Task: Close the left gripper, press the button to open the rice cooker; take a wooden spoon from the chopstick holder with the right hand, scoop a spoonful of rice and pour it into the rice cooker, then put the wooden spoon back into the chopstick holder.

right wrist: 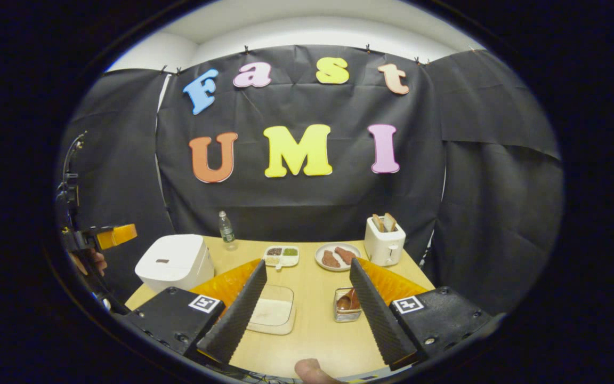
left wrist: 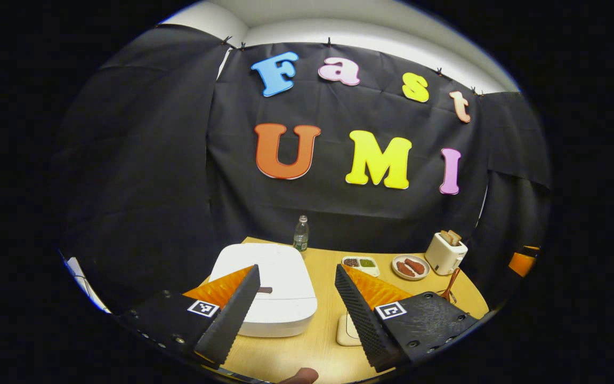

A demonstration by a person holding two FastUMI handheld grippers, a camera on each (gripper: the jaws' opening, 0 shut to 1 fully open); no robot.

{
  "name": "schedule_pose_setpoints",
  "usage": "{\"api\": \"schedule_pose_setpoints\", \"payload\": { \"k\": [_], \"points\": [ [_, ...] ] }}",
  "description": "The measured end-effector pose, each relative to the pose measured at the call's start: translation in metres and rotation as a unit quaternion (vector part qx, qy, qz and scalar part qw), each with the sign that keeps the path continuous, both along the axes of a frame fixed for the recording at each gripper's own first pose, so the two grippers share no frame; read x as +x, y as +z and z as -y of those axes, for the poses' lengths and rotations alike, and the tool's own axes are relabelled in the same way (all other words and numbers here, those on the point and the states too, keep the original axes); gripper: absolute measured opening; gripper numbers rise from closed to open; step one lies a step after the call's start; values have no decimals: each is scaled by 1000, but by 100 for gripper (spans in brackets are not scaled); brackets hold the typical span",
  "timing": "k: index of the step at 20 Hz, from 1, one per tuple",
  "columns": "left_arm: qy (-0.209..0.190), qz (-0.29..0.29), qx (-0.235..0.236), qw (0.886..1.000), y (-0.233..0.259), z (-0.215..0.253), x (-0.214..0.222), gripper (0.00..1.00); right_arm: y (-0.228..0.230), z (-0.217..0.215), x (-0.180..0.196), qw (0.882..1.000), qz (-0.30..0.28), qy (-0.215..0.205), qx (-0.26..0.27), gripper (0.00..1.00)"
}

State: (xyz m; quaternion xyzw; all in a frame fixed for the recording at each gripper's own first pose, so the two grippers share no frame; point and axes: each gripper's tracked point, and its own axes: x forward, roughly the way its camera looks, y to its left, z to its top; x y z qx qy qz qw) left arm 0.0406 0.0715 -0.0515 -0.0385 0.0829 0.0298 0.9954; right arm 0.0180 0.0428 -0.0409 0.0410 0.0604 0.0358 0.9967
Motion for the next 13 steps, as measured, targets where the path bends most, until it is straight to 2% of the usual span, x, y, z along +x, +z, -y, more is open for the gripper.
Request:
{"api": "schedule_pose_setpoints", "payload": {
  "k": [8, 13],
  "points": [
    [-24, 61, 32, 997, 25, 41, -48, 93, -10, -17, -4, 1000, 6, 14, -4, 100],
    [-21, 56, 41, 997, 20, 54, -59, 95, -8, -40, 1, 999, 6, 36, -18, 100]
  ]
}}
